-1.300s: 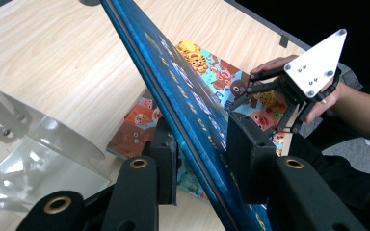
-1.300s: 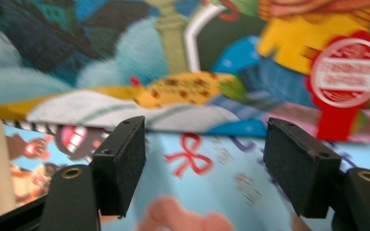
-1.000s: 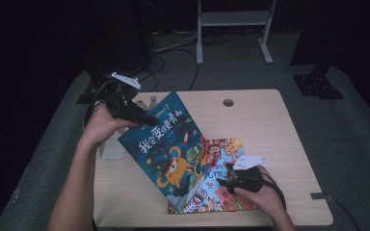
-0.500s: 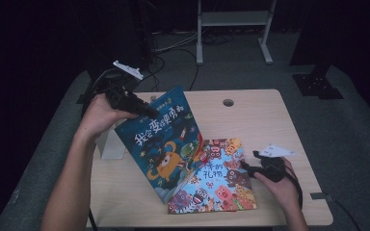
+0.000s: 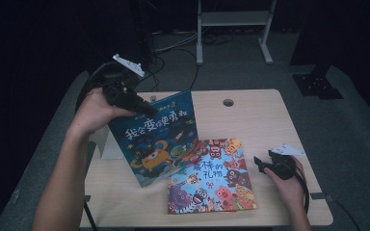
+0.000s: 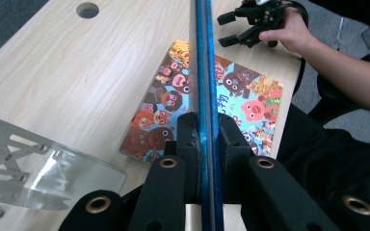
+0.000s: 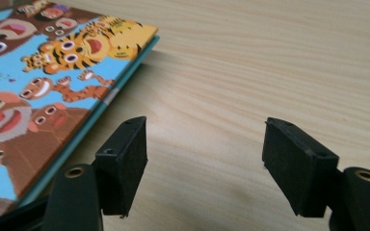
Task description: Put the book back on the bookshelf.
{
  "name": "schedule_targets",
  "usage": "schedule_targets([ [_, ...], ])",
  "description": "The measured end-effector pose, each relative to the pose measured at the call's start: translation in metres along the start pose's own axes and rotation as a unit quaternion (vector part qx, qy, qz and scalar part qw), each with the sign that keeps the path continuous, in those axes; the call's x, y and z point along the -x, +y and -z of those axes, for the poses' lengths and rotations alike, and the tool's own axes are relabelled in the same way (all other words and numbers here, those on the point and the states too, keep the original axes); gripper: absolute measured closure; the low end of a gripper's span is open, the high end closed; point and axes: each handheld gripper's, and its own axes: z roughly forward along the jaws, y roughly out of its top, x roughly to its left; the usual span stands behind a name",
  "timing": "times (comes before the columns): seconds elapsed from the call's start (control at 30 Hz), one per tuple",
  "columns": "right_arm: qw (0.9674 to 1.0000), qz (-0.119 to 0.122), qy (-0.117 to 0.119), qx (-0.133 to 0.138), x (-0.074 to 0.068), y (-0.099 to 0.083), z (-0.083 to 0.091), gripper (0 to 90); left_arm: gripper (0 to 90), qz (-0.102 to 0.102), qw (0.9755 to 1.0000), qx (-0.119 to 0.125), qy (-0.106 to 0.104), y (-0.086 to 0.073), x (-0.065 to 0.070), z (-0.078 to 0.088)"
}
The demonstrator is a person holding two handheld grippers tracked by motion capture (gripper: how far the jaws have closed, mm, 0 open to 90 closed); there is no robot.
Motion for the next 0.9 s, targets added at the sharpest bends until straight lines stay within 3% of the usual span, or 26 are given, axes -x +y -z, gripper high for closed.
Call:
schedule_targets([
  [0.23,0.9998,-0.001,-0.003,-0.021,0.001,-0.004,-0.007,29.4,82.5,-0.006,0.9995,-0.011,0.029,-0.001,0.009,0.006],
  [0.47,0.9995,-0.006,-0.005,-0.031,0.003,-0.006,-0.009,28.8,82.5,0.011,0.9989,0.003,0.045,-0.011,0.009,0.024],
  [0.73,0.9987,-0.008,-0.011,-0.048,0.001,-0.006,-0.011,23.5,82.4,0.027,0.9974,0.014,0.065,-0.032,0.01,0.052],
  [0.9,0.9984,-0.01,-0.014,-0.054,-0.002,-0.005,-0.013,16.9,82.4,0.048,0.995,0.017,0.086,-0.054,0.008,0.071],
])
